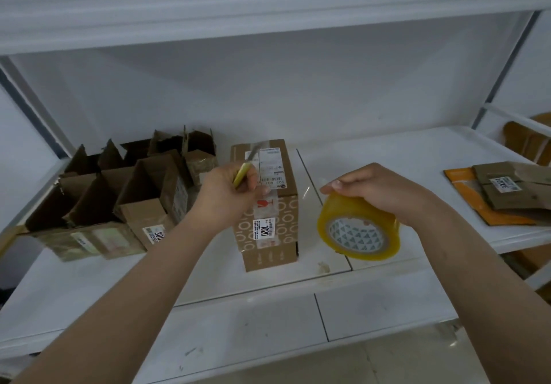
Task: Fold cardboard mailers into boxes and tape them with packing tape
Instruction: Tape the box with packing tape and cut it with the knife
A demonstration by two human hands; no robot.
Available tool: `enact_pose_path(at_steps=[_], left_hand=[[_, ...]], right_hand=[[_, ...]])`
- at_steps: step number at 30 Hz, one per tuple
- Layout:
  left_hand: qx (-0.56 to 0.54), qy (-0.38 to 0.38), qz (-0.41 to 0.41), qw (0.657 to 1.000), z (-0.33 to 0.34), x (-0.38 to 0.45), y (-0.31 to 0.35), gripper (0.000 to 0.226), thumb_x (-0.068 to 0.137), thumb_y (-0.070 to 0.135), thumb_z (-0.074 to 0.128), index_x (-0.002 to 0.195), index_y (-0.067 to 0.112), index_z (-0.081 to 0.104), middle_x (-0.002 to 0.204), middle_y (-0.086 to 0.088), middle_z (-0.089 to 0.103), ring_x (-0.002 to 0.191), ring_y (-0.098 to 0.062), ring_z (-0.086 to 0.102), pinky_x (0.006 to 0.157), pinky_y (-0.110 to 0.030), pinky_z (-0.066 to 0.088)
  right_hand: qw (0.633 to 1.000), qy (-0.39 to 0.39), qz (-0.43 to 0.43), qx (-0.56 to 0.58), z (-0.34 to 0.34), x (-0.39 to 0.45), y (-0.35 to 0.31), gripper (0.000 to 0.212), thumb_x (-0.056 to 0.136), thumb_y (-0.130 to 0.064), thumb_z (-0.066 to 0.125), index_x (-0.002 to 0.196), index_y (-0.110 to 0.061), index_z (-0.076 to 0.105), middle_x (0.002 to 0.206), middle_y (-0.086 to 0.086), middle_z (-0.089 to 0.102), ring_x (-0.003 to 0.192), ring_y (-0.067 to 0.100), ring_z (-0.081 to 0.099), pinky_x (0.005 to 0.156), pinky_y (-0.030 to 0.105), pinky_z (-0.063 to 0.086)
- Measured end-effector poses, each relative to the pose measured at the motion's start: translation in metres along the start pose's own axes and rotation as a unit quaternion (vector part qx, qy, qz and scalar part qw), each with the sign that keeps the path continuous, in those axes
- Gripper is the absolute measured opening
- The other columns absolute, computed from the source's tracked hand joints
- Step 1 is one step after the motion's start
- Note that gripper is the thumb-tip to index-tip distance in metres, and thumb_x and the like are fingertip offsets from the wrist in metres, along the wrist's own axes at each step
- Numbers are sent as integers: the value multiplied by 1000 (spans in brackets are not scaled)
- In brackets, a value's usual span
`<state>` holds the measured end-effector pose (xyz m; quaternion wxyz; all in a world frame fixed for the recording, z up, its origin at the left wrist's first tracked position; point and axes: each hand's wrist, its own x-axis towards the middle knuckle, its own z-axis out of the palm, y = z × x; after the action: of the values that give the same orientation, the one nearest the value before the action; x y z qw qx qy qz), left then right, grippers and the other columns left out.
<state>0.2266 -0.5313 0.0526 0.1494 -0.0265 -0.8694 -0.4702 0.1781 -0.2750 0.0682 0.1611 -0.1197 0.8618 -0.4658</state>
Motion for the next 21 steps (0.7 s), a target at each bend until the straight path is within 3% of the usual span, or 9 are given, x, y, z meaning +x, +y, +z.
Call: enact_pose_path(at_steps=[2, 4, 6, 9, 11, 13, 15, 18, 21], left_hand=[[-69, 0, -39, 997, 6, -4, 8, 26, 79, 10, 77, 68, 16, 54, 86, -22, 66, 84, -32, 69, 78, -53, 57], [-125, 0, -88, 988, 11, -7, 16, 24, 75, 37, 78, 78, 18, 65, 85, -8, 72, 81, -22, 71, 79, -46, 58], [-148, -13, -138, 979, 17, -12, 21, 56, 60, 73, 66, 83, 22, 72, 84, 4, 75, 76, -9, 70, 73, -34, 52], [-121, -78, -149, 978, 26, -18, 30, 70, 50, 90, 54, 74, 28, 75, 76, 10, 74, 60, 2, 65, 63, -25, 45], [-90, -97, -138, 982, 31, -18, 34, 59, 52, 84, 63, 69, 28, 73, 72, 7, 73, 63, -3, 67, 65, -26, 49], [-88, -78, -119, 986, 34, -15, 32, 42, 66, 58, 77, 64, 16, 69, 64, 3, 69, 61, -9, 63, 65, -27, 53], [-100, -51, -104, 988, 29, -14, 29, 30, 77, 34, 79, 59, 15, 65, 57, 3, 64, 55, -6, 59, 59, -19, 52], [-102, -10, -113, 988, 14, -15, 19, 27, 81, 24, 76, 61, 12, 63, 70, -8, 71, 67, -15, 68, 70, -31, 59], [-96, 53, -118, 987, -11, -20, 0, 29, 86, 25, 70, 71, 4, 58, 81, -13, 72, 78, -23, 71, 75, -37, 59]], right_hand=[[1000, -10, -6, -3, 3, -2, -4, 17, 92, -44, 59, 87, -48, 75, 87, -21, 71, 77, 2, 68, 62, 20, 47], [1000, -20, -10, -5, 6, -3, -7, 17, 92, -45, 59, 88, -49, 75, 87, -22, 71, 78, 3, 68, 63, 21, 47], [999, -29, -13, -6, 10, -5, -10, 16, 91, -45, 59, 88, -49, 75, 87, -22, 71, 79, 4, 69, 64, 21, 48], [999, -44, -14, -5, 16, -8, -16, 15, 91, -44, 60, 90, -45, 76, 81, -20, 73, 72, 2, 70, 62, 19, 49], [998, -55, -17, -4, 21, -8, -17, 16, 91, -42, 61, 93, -38, 76, 80, -15, 74, 71, 4, 71, 64, 22, 50], [997, -74, -18, -2, 25, -9, -18, 17, 89, -47, 62, 93, -38, 75, 81, -13, 75, 72, 5, 71, 67, 24, 51], [995, -94, -19, 12, 26, -10, -18, 22, 75, -58, 68, 86, -40, 75, 79, -14, 74, 69, 4, 71, 61, 21, 51], [992, -89, -25, 84, 18, -6, -13, 45, 49, -69, 72, 72, -30, 78, 65, -4, 71, 52, 9, 64, 47, 21, 48], [992, -66, -22, 109, 3, 0, -5, 48, 46, -67, 75, 71, -26, 78, 58, -1, 64, 47, 11, 58, 44, 22, 46]])
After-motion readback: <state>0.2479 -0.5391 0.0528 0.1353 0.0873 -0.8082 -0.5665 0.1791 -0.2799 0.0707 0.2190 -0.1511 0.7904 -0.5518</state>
